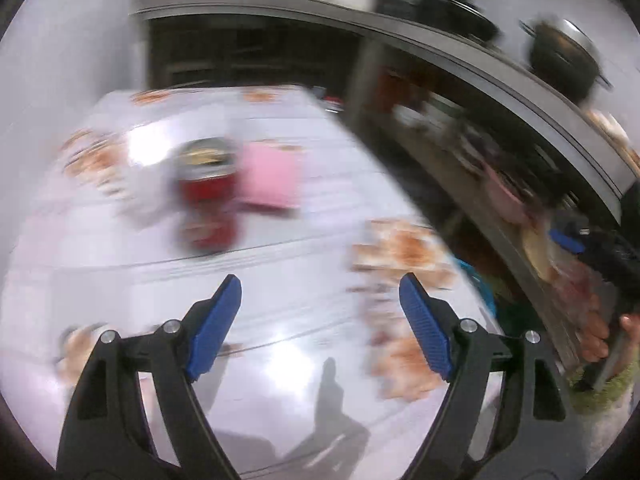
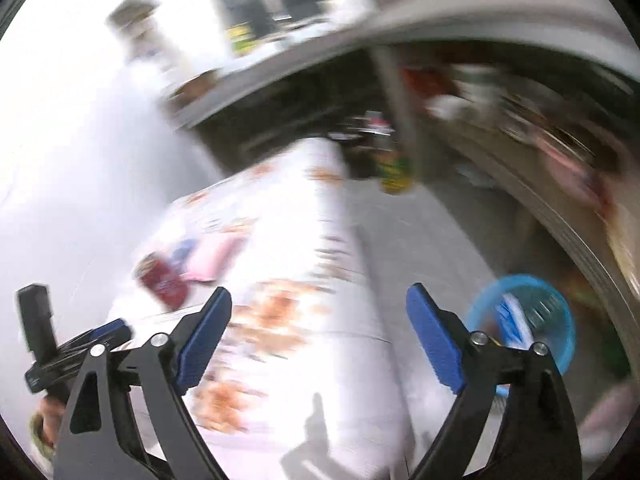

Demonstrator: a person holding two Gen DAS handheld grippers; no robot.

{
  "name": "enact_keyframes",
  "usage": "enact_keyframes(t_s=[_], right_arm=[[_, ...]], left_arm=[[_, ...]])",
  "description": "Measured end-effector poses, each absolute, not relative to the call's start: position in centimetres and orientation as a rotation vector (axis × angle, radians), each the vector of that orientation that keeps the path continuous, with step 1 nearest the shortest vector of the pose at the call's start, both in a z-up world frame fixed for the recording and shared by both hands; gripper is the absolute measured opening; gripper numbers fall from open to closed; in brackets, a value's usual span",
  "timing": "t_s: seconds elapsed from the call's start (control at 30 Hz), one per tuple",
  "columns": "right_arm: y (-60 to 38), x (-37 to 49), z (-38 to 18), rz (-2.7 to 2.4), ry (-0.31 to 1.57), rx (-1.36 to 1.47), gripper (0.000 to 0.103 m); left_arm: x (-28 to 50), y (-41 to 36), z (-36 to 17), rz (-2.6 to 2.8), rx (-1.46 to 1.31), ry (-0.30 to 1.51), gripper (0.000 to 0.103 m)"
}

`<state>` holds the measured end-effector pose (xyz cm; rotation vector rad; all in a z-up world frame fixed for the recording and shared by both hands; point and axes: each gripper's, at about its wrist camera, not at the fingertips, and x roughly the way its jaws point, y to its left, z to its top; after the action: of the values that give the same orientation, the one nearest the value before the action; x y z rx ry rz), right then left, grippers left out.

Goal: Collect trash
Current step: 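Move both tools back over the table toward the red can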

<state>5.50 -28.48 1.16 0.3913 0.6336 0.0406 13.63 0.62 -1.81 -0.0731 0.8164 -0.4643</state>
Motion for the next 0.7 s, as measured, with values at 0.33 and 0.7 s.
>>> enact_keyframes(t_s=[0.33, 0.7], right_arm=[[-15.1, 17.5, 1.4, 0.304, 0.759, 0.322, 0.088], [-15.6, 28.1, -5.0, 0.232, 1.101, 0.542, 0.088]], left_arm=[[16.1, 7.1, -1.6, -0.364, 0.009, 0.692, 0.077], [20.3, 2.9, -1.1, -0.405, 0.167, 0.592, 0.089]])
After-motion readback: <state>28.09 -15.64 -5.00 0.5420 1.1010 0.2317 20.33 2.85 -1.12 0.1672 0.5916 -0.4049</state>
